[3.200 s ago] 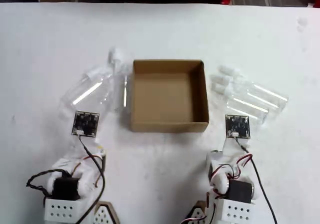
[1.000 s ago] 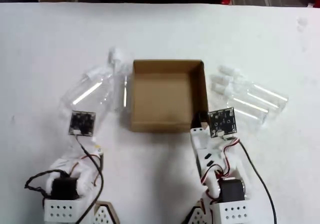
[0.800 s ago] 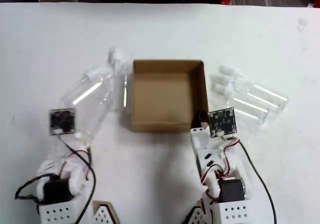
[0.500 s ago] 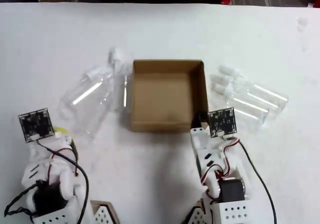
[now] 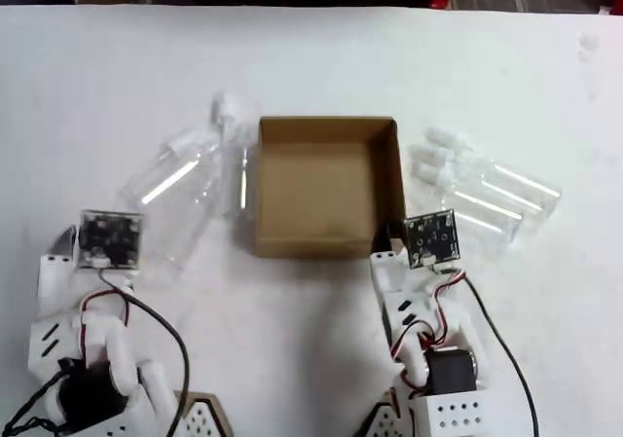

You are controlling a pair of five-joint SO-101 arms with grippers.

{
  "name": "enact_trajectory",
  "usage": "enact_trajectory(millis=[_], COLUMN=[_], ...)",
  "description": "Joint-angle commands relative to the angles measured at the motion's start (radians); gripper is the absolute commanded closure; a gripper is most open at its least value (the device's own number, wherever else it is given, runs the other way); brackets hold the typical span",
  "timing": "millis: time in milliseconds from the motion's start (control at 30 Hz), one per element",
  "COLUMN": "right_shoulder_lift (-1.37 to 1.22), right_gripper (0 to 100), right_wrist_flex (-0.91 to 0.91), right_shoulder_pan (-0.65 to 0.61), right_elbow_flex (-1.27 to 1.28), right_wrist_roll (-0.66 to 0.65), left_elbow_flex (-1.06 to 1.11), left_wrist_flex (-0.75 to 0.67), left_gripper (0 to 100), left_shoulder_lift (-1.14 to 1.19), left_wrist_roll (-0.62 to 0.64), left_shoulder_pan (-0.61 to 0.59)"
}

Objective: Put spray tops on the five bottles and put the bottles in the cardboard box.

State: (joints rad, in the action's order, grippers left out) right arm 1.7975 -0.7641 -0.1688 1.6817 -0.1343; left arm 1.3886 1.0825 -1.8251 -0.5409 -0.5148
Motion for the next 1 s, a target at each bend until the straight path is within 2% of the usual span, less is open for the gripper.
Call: enact_trajectory(millis=[0, 167, 267, 367, 433, 633, 733, 967], right_shoulder_lift=[0.001, 0.001, 0.001, 0.001, 0.001, 0.001, 0.001, 0.001], right_gripper=[98.0, 98.0, 98.0, 98.0, 98.0, 98.0, 98.0, 98.0], right_wrist_flex=[-0.004, -0.005, -0.025, -0.025, -0.025, -0.025, -0.025, -0.025], right_shoulder_pan=[0.001, 0.001, -0.001, -0.001, -0.001, -0.001, -0.001, 0.001], right_elbow_flex=[0.009, 0.009, 0.009, 0.009, 0.009, 0.009, 0.009, 0.009], right_wrist_roll=[0.0, 0.0, 0.0, 0.0, 0.0, 0.0, 0.0, 0.0], left_elbow_flex=[-0.092, -0.213, -0.331, -0.511, -0.671, -1.25, -1.527, -2.05], left_wrist_flex=[-0.005, -0.012, -0.011, 0.018, 0.092, 0.508, 0.658, 0.69], left_gripper=[98, 91, 92, 92, 92, 92, 92, 92], left_shoulder_lift=[0.004, 0.024, 0.154, 0.406, 0.604, 1.208, 1.501, 2.022], left_wrist_roll=[-0.114, -0.109, -0.109, -0.107, -0.109, -0.163, -0.204, -0.086], left_shoulder_pan=[0.058, 0.097, 0.124, 0.137, 0.16, 0.341, 0.42, 0.433])
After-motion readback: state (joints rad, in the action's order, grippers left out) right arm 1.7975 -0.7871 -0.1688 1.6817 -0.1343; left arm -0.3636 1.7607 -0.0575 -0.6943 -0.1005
